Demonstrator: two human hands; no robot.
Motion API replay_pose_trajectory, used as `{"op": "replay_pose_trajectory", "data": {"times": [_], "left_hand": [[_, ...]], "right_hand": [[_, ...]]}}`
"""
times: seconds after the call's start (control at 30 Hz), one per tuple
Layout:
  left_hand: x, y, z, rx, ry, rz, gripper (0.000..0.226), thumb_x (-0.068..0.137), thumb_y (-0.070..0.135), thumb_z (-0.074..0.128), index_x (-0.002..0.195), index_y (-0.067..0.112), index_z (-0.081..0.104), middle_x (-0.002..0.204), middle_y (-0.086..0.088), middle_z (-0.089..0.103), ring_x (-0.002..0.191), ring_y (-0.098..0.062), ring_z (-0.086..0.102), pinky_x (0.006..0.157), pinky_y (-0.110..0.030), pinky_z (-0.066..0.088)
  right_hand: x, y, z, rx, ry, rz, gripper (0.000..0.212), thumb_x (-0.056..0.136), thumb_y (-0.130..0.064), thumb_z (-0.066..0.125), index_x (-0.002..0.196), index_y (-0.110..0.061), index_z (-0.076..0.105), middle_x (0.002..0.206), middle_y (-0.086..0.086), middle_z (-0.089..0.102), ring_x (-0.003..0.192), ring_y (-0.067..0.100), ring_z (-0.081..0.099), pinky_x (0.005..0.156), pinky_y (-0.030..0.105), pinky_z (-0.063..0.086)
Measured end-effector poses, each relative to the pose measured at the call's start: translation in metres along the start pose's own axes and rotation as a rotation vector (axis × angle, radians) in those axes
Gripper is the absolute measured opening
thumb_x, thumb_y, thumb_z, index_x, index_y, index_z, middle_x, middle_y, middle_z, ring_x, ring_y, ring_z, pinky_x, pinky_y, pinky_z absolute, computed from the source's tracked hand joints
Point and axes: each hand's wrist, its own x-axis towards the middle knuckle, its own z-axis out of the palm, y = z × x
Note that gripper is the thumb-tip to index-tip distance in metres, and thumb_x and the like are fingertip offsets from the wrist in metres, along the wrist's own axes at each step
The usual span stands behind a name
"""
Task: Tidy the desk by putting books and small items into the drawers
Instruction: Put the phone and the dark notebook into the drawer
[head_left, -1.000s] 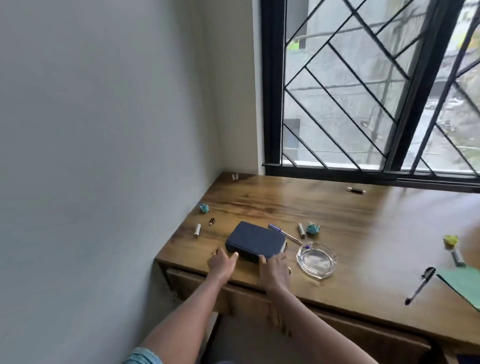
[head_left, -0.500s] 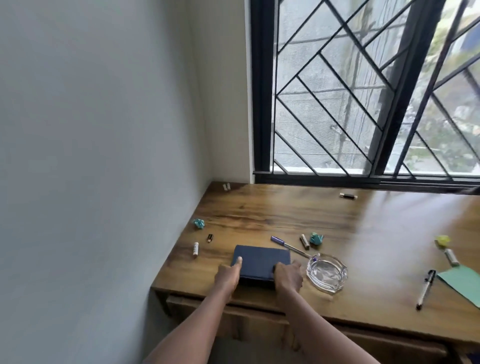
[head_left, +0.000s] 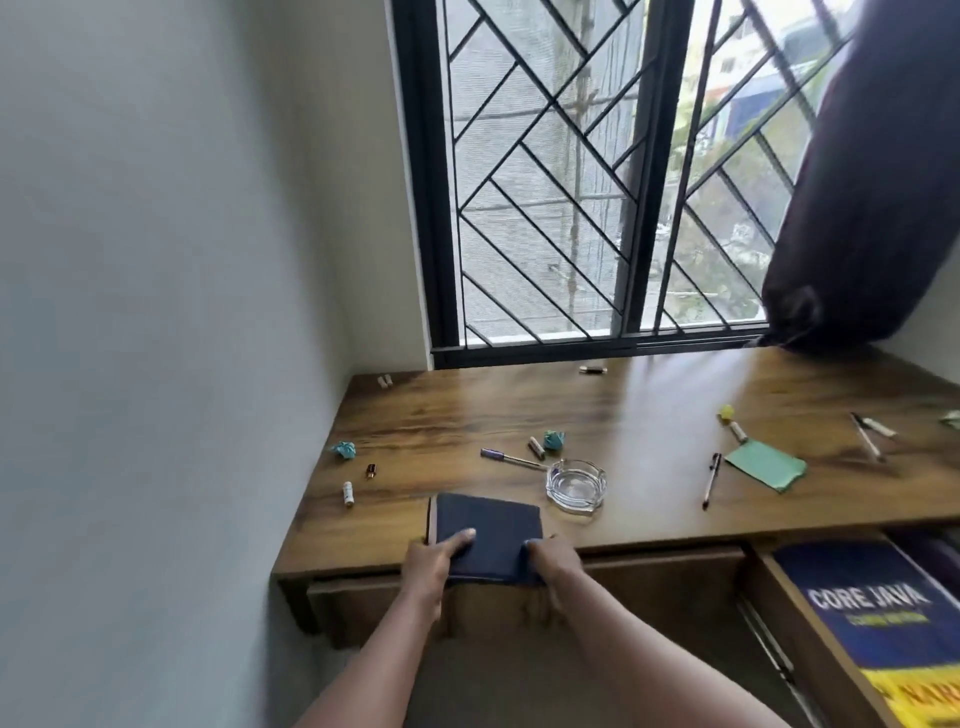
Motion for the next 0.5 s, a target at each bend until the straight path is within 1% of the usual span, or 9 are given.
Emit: {"op": "replay_pose_trajectory", "data": {"times": [0.03,0.1,0.2,0.23,0.3,0.37,0.4,0.47,0.5], "left_hand": [[-0.009,-0.001,0.007,0.058,0.004,0.055,0.062,0.059,0.035,0.087,0.104,0.002,0.059,0.1,-0.01,0.068,0.09,-0.025,0.065,0.074,-0.036,0.056],[-0.03,0.0,0.022,0.297,0.044,0.172,0.055,0.067,0.034,0.083,0.1,0.006,0.049,0.097,-0.006,0.059,0.088,-0.023,0.059,0.059,-0.025,0.045],[-0.064,-0.005,0.046,0.642,0.064,0.388,0.056,0.068,0.039,0.082,0.095,0.014,0.04,0.089,-0.005,0.056,0.091,-0.028,0.062,0.064,-0.027,0.039],[-0.073,-0.009,0.056,0.715,0.014,0.474,0.057,0.067,0.045,0.081,0.094,0.015,0.04,0.089,-0.006,0.06,0.091,-0.028,0.064,0.066,-0.028,0.04],[-0.09,-0.018,0.08,0.876,-0.087,0.697,0.062,0.063,0.061,0.068,0.097,0.015,0.047,0.092,-0.008,0.068,0.09,-0.028,0.066,0.066,-0.029,0.042],[-0.098,-0.026,0.11,0.992,-0.157,1.014,0.067,0.061,0.064,0.05,0.103,0.012,0.055,0.088,-0.007,0.071,0.081,-0.025,0.069,0.063,-0.028,0.046],[-0.104,-0.027,0.128,1.012,-0.186,1.128,0.062,0.06,0.06,0.051,0.102,0.015,0.056,0.081,-0.004,0.071,0.073,-0.022,0.07,0.058,-0.025,0.048],[-0.119,-0.031,0.173,1.001,-0.277,1.227,0.049,0.061,0.052,0.057,0.1,0.024,0.051,0.079,0.001,0.072,0.069,-0.017,0.071,0.058,-0.021,0.05],[-0.126,-0.033,0.193,1.008,-0.315,1.263,0.046,0.061,0.048,0.056,0.101,0.026,0.049,0.082,0.002,0.073,0.072,-0.016,0.072,0.061,-0.02,0.052]], "right_hand": [[0.006,0.008,-0.004,-0.024,-0.008,0.014,0.038,0.09,-0.026,0.053,0.121,-0.005,0.058,0.117,0.015,0.063,0.103,0.028,0.06,0.068,0.028,0.051],[-0.004,0.017,-0.021,0.043,-0.03,0.072,0.047,0.091,-0.04,0.05,0.123,-0.008,0.057,0.119,0.012,0.062,0.108,0.029,0.059,0.084,0.034,0.053],[-0.024,0.033,-0.056,0.417,-0.181,0.267,0.063,0.089,-0.063,0.039,0.103,-0.005,0.059,0.094,0.012,0.062,0.082,0.028,0.06,0.064,0.033,0.051],[-0.023,0.042,-0.069,0.516,-0.225,0.314,0.073,0.085,-0.071,0.036,0.101,-0.004,0.06,0.09,0.014,0.062,0.079,0.029,0.06,0.063,0.034,0.051],[-0.021,0.057,-0.099,0.611,-0.282,0.313,0.088,0.076,-0.081,0.035,0.111,-0.005,0.062,0.098,0.018,0.065,0.087,0.032,0.062,0.071,0.039,0.053],[-0.019,0.071,-0.132,0.619,-0.256,0.291,0.078,0.07,-0.072,0.052,0.105,-0.004,0.066,0.094,0.02,0.067,0.087,0.033,0.063,0.077,0.041,0.054],[-0.023,0.075,-0.153,0.611,-0.228,0.258,0.064,0.067,-0.061,0.06,0.096,-0.004,0.066,0.083,0.019,0.069,0.079,0.031,0.065,0.073,0.038,0.054],[-0.039,0.08,-0.205,0.683,-0.192,0.209,0.034,0.08,-0.038,0.055,0.076,-0.004,0.059,0.053,0.013,0.065,0.053,0.027,0.062,0.056,0.028,0.049],[-0.043,0.084,-0.229,0.707,-0.147,0.179,0.03,0.087,-0.029,0.048,0.07,-0.005,0.052,0.043,0.01,0.059,0.044,0.025,0.058,0.05,0.025,0.045]]}}
